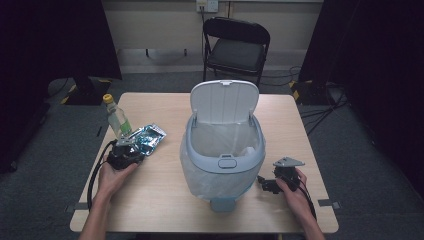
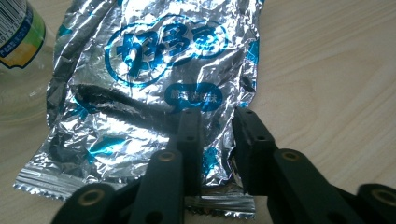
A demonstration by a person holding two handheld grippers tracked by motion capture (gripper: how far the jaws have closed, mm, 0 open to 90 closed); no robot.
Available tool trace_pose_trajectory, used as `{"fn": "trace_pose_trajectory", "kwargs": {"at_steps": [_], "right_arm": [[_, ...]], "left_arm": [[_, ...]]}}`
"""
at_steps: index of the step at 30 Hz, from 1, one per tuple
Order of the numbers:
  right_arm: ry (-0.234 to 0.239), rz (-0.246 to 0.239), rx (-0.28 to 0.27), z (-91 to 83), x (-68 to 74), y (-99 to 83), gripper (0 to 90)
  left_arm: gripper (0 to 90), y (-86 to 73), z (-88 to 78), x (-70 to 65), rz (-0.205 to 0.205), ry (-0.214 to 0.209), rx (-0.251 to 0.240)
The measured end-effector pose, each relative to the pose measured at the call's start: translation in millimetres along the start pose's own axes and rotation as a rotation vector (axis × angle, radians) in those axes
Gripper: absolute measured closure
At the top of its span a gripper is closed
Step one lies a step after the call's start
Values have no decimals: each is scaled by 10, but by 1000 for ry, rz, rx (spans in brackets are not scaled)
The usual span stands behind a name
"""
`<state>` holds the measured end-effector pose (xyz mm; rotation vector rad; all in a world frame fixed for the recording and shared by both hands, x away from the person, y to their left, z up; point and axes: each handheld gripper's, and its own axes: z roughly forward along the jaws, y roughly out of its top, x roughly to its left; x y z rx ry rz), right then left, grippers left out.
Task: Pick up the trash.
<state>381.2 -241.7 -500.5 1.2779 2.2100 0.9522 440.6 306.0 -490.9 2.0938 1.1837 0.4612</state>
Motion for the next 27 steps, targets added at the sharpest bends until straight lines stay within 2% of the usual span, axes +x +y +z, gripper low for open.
{"fn": "trace_pose_trajectory", "kwargs": {"at_steps": [3,4,5,6,9,11,14,16,21,22,27], "right_arm": [[-1,0,1,-1,0,0,119],[-1,0,1,-1,0,0,119],[-1,0,1,-1,0,0,119],[-1,0,1,-1,0,0,119],[0,1,0,0,-1,0,119],[0,1,0,0,0,0,119],[1,1,0,0,-1,0,119],[1,0,0,0,-2,1,119],[1,1,0,0,-1,1,119],[1,1,0,0,-1,1,119],[1,1,0,0,-2,1,119]], "left_arm": [[806,9,8,1,-8,-7,-1],[854,9,8,1,-8,-7,-1],[854,12,13,-9,-11,-18,0],[871,17,11,-12,-6,-9,5],[880,9,12,27,-48,-40,0],[892,7,8,33,-52,-47,1],[899,20,8,-2,-40,-28,9],[900,2,13,9,-71,-37,-10],[900,-18,-3,28,-97,-55,-23],[900,-21,-2,23,-108,-73,-28],[900,-5,-31,-8,-100,-80,-57]]}}
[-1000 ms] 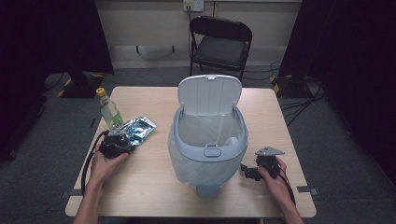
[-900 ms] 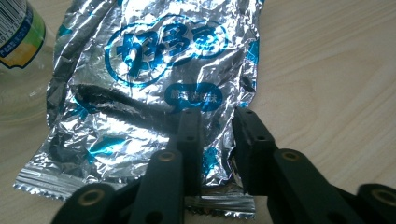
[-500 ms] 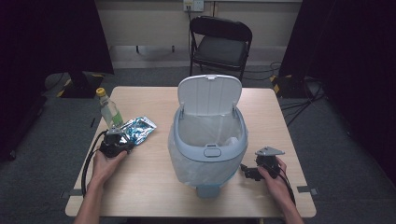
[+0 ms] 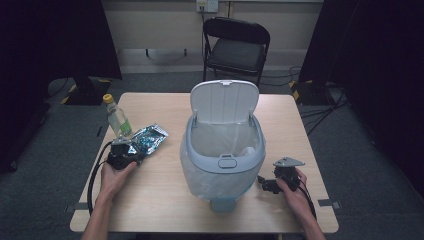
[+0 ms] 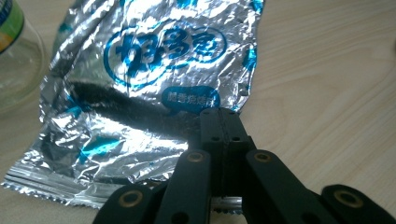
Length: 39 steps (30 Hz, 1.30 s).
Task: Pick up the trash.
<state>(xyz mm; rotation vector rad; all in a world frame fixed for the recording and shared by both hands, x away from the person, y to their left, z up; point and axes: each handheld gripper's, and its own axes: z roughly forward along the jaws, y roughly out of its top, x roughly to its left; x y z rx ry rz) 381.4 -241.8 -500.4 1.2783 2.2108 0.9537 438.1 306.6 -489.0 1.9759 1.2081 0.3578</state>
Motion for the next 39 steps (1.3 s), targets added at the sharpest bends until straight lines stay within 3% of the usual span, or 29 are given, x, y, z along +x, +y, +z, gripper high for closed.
{"fn": "trace_pose_trajectory", "kwargs": {"at_steps": [17,26,32,36,39], "right_arm": [[0,0,0,0,0,0,119],[0,0,0,0,0,0,119],[0,0,0,0,0,0,119],[0,0,0,0,0,0,119],[0,0,0,0,0,0,119]], "left_arm": [[900,105,-173,-135,-41,-119,-150],[900,147,-290,-140,-57,-154,-210],[900,221,-348,-217,-40,-165,-220],[900,275,-412,-268,-58,-179,-266],[900,297,-459,-291,-49,-176,-279]]}}
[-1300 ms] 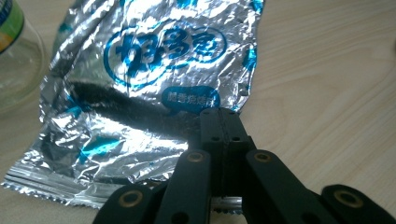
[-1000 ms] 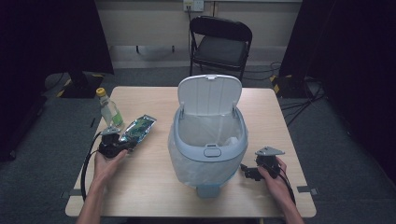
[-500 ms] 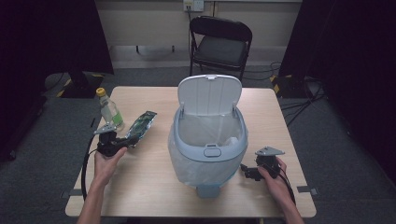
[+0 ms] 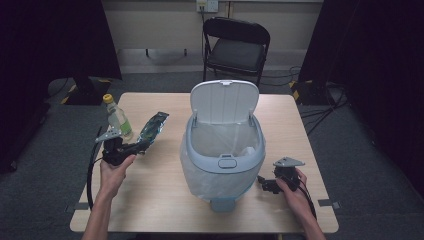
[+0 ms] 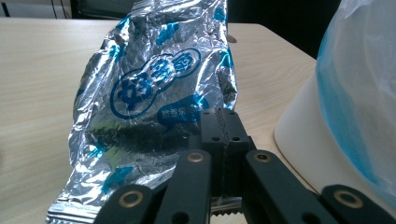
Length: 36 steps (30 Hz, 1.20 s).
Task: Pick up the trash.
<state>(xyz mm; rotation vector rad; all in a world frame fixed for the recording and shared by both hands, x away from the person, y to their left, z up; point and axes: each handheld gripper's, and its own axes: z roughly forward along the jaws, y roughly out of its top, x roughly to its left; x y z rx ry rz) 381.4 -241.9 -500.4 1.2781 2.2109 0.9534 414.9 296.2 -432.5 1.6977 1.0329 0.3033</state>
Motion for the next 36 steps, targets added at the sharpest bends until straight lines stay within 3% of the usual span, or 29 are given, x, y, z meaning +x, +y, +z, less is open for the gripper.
{"fn": "trace_pose_trajectory", "kwargs": {"at_steps": [6,16,21,29,36], "right_arm": [[0,0,0,0,0,0,119],[0,0,0,0,0,0,119],[0,0,0,0,0,0,119],[0,0,0,0,0,0,119],[0,0,0,0,0,0,119]], "left_arm": [[900,61,-39,-73,14,-35,-25],[900,236,-216,-238,51,-58,-123],[900,307,-286,-323,84,-67,-152],[900,382,-359,-389,82,-86,-183],[900,470,-458,-488,112,-94,-225]]}}
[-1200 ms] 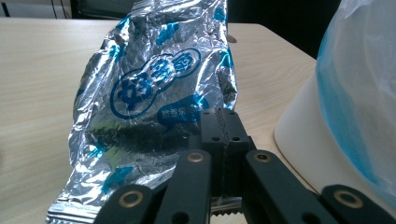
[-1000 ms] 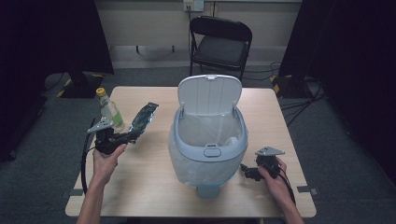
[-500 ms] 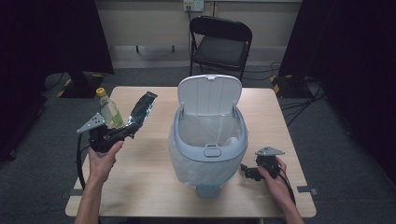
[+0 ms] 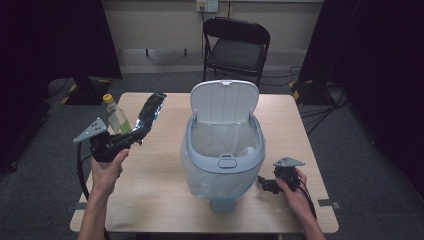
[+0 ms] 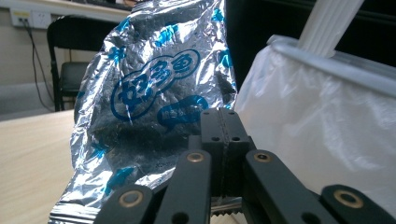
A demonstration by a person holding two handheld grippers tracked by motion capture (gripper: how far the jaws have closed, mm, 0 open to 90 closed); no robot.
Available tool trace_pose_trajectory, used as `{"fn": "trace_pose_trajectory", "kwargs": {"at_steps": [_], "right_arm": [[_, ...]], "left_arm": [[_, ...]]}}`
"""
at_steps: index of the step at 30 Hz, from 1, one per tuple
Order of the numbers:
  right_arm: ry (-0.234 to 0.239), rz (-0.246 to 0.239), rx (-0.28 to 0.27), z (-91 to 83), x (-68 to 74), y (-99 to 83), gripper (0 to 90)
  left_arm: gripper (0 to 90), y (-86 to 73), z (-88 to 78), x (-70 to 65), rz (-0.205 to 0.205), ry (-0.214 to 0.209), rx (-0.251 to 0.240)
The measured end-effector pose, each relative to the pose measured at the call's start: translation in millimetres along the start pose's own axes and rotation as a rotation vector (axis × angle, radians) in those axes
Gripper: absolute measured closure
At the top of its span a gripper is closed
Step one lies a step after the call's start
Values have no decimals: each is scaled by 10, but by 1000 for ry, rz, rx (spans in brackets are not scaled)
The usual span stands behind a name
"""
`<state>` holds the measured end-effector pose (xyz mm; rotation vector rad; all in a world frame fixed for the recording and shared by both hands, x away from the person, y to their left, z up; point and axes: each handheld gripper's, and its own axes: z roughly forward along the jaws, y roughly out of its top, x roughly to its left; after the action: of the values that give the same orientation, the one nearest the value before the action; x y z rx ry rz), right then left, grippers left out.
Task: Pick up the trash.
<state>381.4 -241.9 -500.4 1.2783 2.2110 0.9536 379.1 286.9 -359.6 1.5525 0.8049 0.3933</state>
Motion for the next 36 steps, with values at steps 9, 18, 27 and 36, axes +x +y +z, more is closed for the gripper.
{"fn": "trace_pose_trajectory", "kwargs": {"at_steps": [9,18,27,36], "right_arm": [[0,0,0,0,0,0,119],[0,1,1,0,0,0,119],[2,0,-1,1,-1,0,118],[0,0,0,0,0,0,119]], "left_arm": [[900,118,-57,-81,18,4,-29],[900,281,-111,-192,54,-12,-77],[900,497,-98,-330,92,-51,-131],[900,694,-76,-539,136,-92,-186]]}}
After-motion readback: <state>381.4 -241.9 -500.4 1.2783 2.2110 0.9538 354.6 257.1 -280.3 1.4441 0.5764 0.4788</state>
